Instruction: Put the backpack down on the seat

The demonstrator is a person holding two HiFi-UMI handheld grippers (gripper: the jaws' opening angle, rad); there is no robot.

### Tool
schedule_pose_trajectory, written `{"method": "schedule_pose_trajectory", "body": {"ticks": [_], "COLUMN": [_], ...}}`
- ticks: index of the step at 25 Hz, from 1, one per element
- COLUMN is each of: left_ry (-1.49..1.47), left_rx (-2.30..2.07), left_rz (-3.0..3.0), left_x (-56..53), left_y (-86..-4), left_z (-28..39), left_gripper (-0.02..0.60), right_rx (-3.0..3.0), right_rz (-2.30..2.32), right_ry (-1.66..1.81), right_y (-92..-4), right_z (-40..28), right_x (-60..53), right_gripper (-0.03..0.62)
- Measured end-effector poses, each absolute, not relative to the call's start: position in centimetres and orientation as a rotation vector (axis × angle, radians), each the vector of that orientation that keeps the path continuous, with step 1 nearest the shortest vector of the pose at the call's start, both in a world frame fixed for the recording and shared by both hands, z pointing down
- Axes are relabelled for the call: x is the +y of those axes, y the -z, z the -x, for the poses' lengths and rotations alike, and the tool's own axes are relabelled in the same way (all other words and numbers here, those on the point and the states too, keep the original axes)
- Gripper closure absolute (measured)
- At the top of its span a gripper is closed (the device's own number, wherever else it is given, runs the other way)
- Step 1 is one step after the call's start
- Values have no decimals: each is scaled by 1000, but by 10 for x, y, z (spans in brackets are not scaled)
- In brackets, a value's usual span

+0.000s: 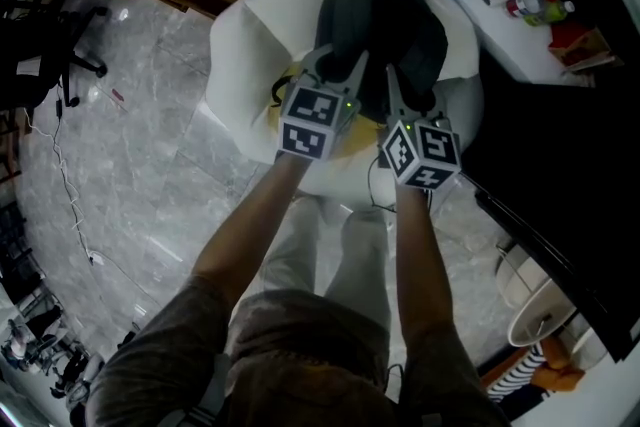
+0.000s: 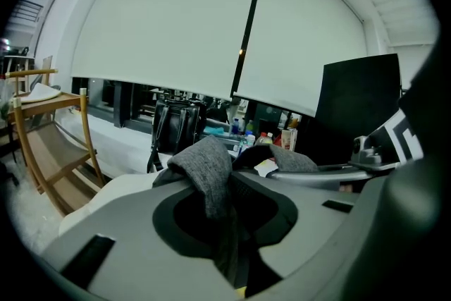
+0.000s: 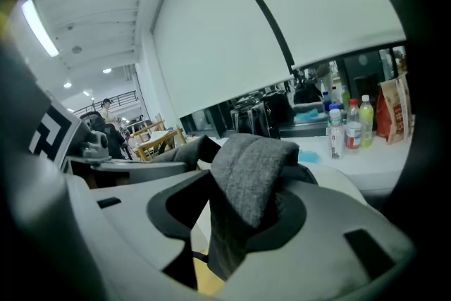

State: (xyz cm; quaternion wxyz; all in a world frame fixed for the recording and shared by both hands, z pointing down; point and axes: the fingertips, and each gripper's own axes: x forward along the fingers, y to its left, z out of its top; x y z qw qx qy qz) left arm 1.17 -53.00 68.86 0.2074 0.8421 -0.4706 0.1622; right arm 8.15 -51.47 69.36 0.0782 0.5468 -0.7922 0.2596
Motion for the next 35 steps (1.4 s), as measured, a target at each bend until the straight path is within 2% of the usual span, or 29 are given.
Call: {"method": "schedule_pose_trajectory", "body": {"ticks": [3, 5, 7, 11, 14, 21, 26, 29, 30, 31, 33, 34, 35], "left_ry": [-465, -478, -496, -549, -566, -613, -603, -562, -539, -513, -473, -462, -458], "left_rx": [-1337, -1336, -1321, -1306, -1327, -1362, -1384, -1381, -1378, -1377, -1380, -1376, -1367], "left_rz": [-2324, -2305, -2290, -2268, -2222, -2144, -2128, -2128, -2131, -2133, -2132, -2131, -2130], "left_x": [-528, -526, -523, -515, -508, -489, -474, -462, -459, -456, -450, -447, -444], "left_y": [-691, -694, -698, -702, -705, -705, -684, -662, -652, -643, -624, -616, -609], "left_z": [-7, -7, -9, -10, -4, 10, 13, 11, 10, 9, 9, 7, 5], "left_gripper": [468, 347, 306, 264, 244, 207, 207, 266, 310, 381, 560, 581, 581], "right_rx": [-2366, -2361, -2341, -2256, -2202, -2151, -2177, -2223, -2248, -2272, -2306, -2318, -2331], "right_rz": [-1645, -1638, -1646, -1690, -1690, -1695, -1673, -1629, -1603, -1578, -1550, -1543, -1534], "right_ry": [-796, -816, -823, -846, -888, -903, -922, -952, -966, -976, -979, -984, -997], "right_y": [-696, -698, -699, -705, -711, -706, -685, -665, -657, -649, -633, -625, -617], "right_z": [-82, -83, -84, -94, -101, -103, -95, -86, -81, -77, -70, -68, -66], "right_x": [-512, -509, -506, -495, -483, -462, -453, -445, -442, -439, -434, -432, -430], "right_gripper": [375, 352, 322, 276, 267, 267, 267, 324, 366, 421, 547, 593, 592]}}
